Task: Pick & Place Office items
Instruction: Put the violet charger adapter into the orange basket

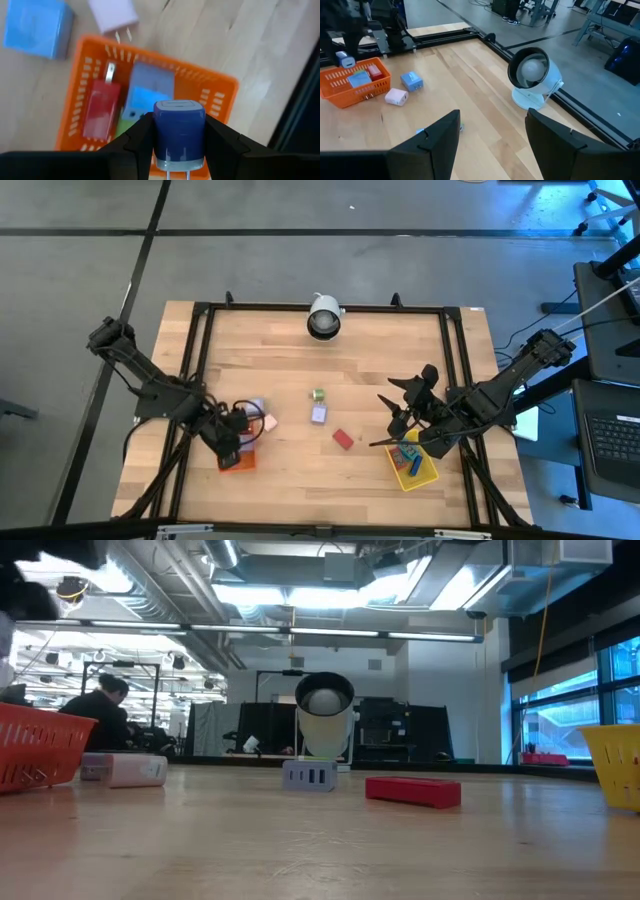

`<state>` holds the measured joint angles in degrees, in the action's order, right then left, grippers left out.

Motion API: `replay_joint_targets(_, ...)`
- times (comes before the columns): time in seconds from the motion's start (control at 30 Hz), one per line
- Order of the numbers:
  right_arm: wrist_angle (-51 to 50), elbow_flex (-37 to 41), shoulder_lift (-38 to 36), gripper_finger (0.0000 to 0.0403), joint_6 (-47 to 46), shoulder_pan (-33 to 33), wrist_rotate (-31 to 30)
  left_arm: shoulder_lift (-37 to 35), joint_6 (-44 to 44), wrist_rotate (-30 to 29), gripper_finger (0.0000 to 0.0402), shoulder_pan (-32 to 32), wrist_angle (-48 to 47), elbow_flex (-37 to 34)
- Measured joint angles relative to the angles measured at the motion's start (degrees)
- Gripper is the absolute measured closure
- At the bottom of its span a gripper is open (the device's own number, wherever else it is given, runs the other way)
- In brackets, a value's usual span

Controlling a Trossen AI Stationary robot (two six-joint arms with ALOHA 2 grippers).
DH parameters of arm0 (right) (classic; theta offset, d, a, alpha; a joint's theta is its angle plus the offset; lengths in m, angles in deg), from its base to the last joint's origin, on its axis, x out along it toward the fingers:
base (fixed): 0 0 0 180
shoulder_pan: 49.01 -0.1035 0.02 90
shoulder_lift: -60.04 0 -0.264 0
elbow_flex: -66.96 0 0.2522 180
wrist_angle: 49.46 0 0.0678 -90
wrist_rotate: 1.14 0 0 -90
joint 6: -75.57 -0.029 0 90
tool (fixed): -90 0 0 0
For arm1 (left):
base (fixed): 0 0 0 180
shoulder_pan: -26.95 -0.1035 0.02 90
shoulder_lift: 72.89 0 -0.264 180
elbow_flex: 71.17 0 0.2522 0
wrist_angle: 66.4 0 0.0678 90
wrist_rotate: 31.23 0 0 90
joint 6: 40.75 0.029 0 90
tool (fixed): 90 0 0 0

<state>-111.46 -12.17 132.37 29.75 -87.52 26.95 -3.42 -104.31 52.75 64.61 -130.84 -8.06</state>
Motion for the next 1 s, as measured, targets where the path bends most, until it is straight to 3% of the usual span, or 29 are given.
replay_joint_targets(0.2,1.17,0.00,0.00,0.0179,-0.02,-0.01,-0.02,4.54,-2.63,1.55,0.0268,3.49,0.58,-0.57)
replay_joint_targets(0.53,1.54,0.00,0.01,0.0179,-0.13,-0.01,-0.02,13.96,0.70,4.52,0.0268,4.62,8.11,-0.57)
replay_joint_targets(0.7,2.16,0.02,0.02,0.0179,-0.13,-0.27,0.00,15.38,2.87,5.64,0.0265,4.55,10.72,-0.55)
replay_joint_targets(1.0,2.22,0.00,0.01,0.0179,0.00,-1.50,-0.02,15.39,2.66,8.35,0.0212,3.93,10.57,-0.55)
